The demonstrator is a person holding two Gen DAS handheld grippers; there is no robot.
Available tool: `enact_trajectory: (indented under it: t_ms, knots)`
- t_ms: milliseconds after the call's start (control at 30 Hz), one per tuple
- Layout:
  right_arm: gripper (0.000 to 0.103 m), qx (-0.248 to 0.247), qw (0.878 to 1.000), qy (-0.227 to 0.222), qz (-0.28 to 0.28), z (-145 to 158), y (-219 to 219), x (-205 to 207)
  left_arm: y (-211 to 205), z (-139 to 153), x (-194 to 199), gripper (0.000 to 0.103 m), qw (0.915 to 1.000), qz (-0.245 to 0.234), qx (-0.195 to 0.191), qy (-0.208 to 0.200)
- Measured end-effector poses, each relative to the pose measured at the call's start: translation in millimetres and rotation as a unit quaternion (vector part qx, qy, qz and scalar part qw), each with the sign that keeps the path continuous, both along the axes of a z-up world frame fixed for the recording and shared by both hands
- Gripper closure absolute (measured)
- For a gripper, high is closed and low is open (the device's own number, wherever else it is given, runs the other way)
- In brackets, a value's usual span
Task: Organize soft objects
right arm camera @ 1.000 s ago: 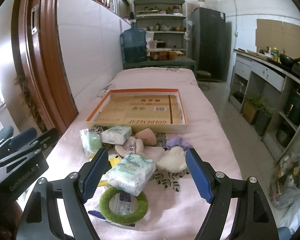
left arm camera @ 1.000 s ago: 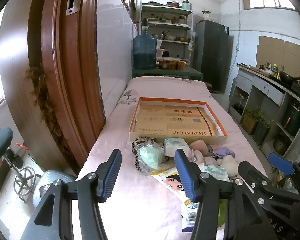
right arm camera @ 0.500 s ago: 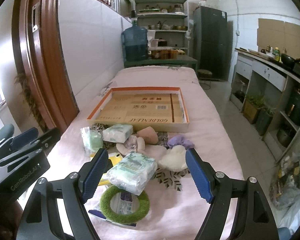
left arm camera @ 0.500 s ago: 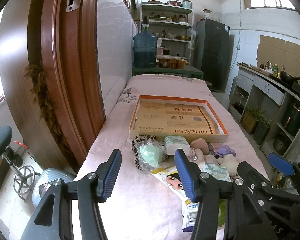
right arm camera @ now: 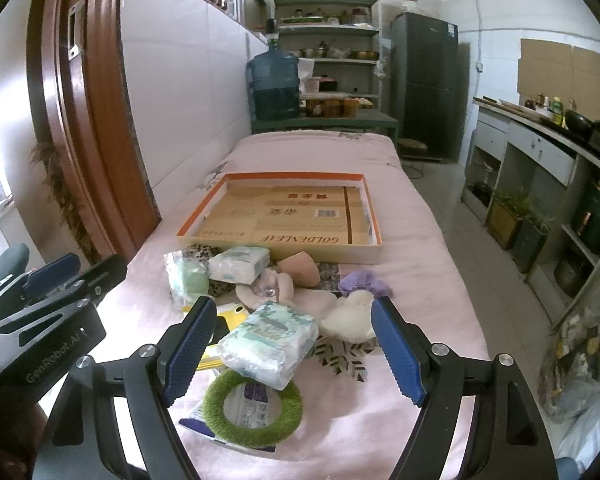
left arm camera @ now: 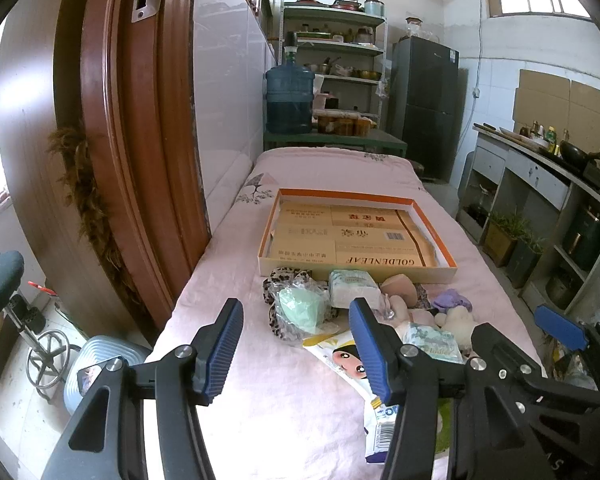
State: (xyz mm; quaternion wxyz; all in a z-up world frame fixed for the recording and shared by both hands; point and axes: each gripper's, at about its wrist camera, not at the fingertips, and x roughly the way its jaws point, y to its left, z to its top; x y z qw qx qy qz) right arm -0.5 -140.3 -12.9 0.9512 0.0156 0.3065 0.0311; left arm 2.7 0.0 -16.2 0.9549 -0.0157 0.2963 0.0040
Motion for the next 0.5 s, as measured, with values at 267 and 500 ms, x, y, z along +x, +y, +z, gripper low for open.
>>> enact_trajectory:
  t_ms: [267,500]
  knots:
    - [0.022,-0.001,1.0,0.002,0.002,0.3,3.8,-0.7,0.1,0.4,0.1,0.048,1.0,0.001,0.0,0.0]
    - [0.022,0.0,1.0,0.003,0.003,0.4,4.8,-0.9,-1.4,-7.6,-1.4,0.048,1.0,0.001,-0.001,0.001]
